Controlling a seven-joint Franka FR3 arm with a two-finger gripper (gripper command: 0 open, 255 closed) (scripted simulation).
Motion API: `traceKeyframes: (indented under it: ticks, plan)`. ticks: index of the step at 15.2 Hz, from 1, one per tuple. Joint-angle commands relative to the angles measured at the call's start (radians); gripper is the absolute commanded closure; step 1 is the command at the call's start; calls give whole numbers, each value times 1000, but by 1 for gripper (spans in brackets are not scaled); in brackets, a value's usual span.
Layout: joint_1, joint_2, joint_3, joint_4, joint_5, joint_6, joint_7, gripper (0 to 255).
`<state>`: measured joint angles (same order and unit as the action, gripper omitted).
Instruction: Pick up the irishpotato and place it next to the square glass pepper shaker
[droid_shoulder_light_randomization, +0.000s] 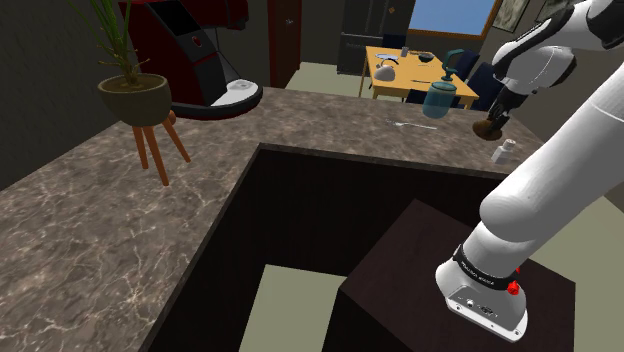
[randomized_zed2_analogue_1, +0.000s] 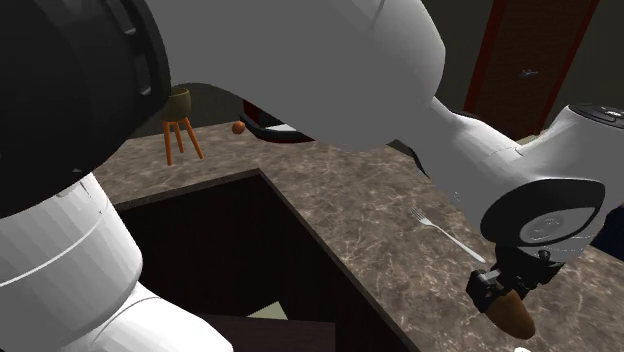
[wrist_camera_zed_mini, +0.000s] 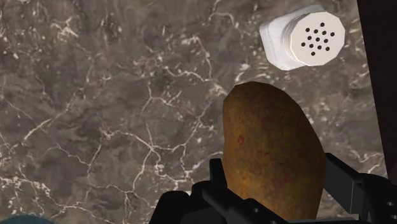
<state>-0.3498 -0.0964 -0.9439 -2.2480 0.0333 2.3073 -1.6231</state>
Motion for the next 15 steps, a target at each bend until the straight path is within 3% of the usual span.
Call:
traceKeyframes:
  ticks: [1, 10, 15]
  plan:
    - [5, 27, -9, -13, 31, 28, -24, 255]
    - [7, 154, -16, -57, 201, 134, -154, 255]
    - [6, 154, -15, -57, 201, 134, -154, 255]
